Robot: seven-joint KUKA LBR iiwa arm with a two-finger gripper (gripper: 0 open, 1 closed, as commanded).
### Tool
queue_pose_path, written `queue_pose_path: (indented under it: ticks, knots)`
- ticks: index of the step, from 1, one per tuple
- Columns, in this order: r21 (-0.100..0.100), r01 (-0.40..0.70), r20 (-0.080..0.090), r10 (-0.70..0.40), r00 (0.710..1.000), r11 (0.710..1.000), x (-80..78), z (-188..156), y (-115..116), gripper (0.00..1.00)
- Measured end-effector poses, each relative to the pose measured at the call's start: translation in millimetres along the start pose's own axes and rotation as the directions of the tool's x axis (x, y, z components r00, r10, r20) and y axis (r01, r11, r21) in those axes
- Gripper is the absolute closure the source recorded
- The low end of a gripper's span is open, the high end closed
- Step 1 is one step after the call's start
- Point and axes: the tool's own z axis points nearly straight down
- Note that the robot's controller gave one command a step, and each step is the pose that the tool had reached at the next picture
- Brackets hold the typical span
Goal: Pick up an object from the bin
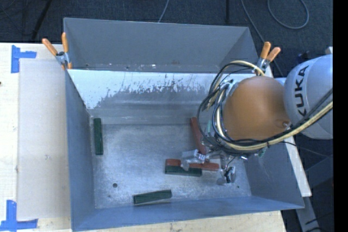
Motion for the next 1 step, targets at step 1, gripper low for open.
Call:
queue_pose_path:
  ticks: [1]
  knots:
    - [0.005, 0.039, 0.002, -0.039, 0.999, 0.999, -29.5, 36.6, -53.3, 0.0]
